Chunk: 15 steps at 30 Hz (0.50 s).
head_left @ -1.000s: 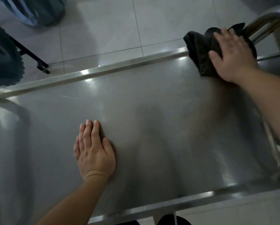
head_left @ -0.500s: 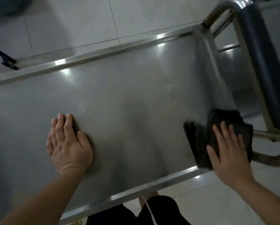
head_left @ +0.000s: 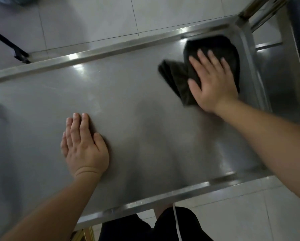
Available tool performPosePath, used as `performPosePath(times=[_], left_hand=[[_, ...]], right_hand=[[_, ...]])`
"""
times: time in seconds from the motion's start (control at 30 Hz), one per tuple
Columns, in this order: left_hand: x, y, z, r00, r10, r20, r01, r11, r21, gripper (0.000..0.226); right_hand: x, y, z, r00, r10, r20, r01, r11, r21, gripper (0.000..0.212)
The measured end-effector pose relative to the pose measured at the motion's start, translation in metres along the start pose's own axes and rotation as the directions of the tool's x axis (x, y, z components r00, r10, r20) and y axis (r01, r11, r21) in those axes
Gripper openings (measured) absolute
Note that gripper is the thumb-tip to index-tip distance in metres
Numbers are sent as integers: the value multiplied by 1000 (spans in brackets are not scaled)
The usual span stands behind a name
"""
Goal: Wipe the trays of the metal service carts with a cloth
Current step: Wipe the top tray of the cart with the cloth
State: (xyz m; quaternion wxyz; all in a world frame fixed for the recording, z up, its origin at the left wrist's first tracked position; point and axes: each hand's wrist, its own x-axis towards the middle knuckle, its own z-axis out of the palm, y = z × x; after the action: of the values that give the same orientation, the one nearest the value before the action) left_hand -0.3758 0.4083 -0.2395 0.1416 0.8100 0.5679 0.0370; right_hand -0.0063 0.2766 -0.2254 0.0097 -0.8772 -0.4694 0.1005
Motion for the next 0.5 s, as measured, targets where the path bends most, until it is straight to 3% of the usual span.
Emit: performPosePath(times=[0.13,0.27,0.37,0.5], left_hand=[[0,3,0,1000,-2,1,2,1000,-4,67],[-1,4,-2,1000,-14,11,14,1000,2,66],[-1,4,-2,1000,-14,14,14,1000,-1,66],[-2,4,-2,1000,-15,11,15,1000,-3,66]], right_hand=[[83,-22,-9,998,60,-20,-59,998,25,74],[82,-25,-9,998,59,-8,-58,997,56,74],[27,-25,-1,1000,14,8,-14,999,43,74],[-116,-38,19,999,-40,13,40,998,38,73]])
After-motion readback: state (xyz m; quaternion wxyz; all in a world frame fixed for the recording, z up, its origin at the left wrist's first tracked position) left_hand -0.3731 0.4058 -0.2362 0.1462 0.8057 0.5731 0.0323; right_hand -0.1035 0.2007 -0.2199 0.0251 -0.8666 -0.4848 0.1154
